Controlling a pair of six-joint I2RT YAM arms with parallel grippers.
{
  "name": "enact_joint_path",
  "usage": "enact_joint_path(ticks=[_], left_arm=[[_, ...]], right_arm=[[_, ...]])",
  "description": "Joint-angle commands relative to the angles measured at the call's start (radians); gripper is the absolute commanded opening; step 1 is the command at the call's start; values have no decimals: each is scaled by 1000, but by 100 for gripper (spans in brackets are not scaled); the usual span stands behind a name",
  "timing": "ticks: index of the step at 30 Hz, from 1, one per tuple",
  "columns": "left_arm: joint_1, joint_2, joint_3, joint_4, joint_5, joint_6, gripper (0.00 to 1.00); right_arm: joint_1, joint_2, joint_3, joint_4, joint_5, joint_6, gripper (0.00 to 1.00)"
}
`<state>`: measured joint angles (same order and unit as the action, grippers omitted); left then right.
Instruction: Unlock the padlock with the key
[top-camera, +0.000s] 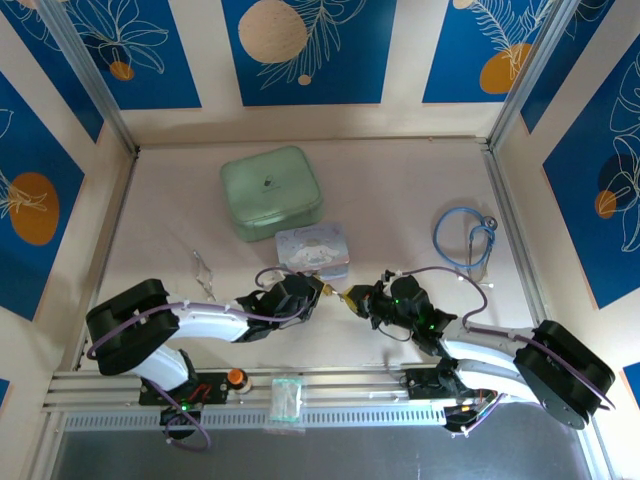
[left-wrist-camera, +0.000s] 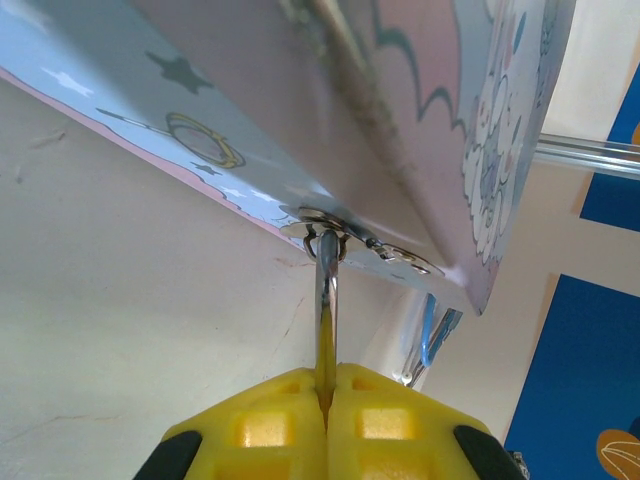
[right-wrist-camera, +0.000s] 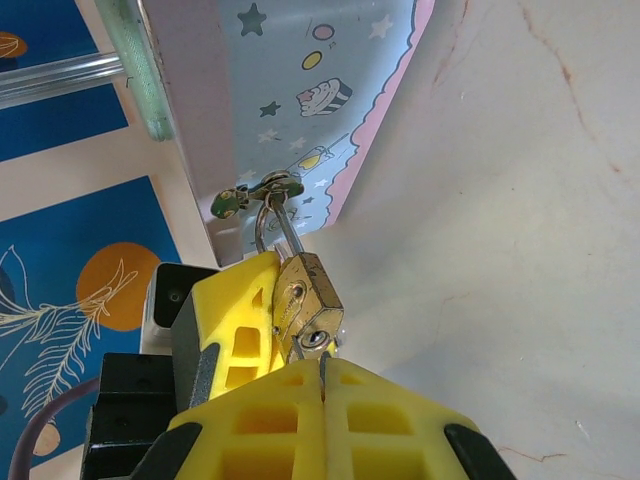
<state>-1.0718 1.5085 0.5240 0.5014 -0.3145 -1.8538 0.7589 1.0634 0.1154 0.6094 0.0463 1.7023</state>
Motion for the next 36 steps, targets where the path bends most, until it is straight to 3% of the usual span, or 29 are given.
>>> enact_joint_path(ticks=[1, 27, 36], left_arm=[[-10, -8, 7, 68, -5, -2, 0], [-11, -2, 16, 63, -5, -16, 0], [-12, -7, 24, 58, 3, -11, 0]], right_arm=[[-1, -14, 0, -25, 15, -15, 0], [26, -100, -5, -112, 68, -14, 0], [23, -63, -1, -76, 55, -11, 0]])
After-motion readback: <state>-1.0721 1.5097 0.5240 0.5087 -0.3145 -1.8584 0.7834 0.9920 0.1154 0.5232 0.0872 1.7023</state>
